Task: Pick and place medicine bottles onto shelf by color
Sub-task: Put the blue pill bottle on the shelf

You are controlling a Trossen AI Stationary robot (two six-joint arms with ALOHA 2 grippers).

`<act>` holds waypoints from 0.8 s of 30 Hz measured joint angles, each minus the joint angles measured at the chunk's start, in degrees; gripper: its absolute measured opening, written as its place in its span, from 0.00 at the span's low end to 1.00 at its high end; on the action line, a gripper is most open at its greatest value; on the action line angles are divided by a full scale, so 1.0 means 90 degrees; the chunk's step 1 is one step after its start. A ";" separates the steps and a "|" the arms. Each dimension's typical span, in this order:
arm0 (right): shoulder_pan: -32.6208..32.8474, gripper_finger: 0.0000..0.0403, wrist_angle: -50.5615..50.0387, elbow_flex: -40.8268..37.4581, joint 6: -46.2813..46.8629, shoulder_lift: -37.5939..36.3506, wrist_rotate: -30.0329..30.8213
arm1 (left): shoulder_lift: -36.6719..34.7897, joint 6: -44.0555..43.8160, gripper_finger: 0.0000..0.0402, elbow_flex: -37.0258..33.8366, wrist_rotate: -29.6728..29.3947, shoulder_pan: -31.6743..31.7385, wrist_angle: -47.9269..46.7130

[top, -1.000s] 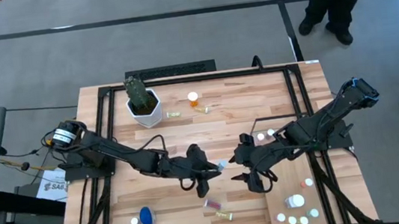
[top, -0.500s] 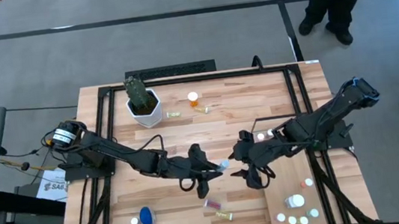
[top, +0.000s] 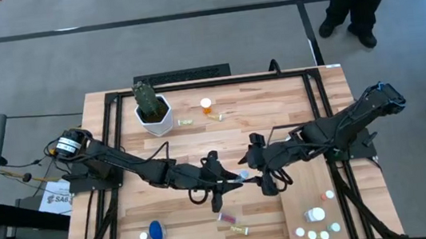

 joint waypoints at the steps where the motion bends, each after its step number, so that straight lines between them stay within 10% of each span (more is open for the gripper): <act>1: 0.0004 0.74 0.0067 0.0000 -0.0003 0.0000 -0.0040 | 0.0000 0.0000 0.19 0.0000 0.0000 0.0000 -0.0004; 24: -0.0015 0.34 0.0082 0.0002 0.0020 -0.0005 -0.0265 | 0.0000 0.0141 0.19 -0.0002 -0.0315 0.0003 0.0040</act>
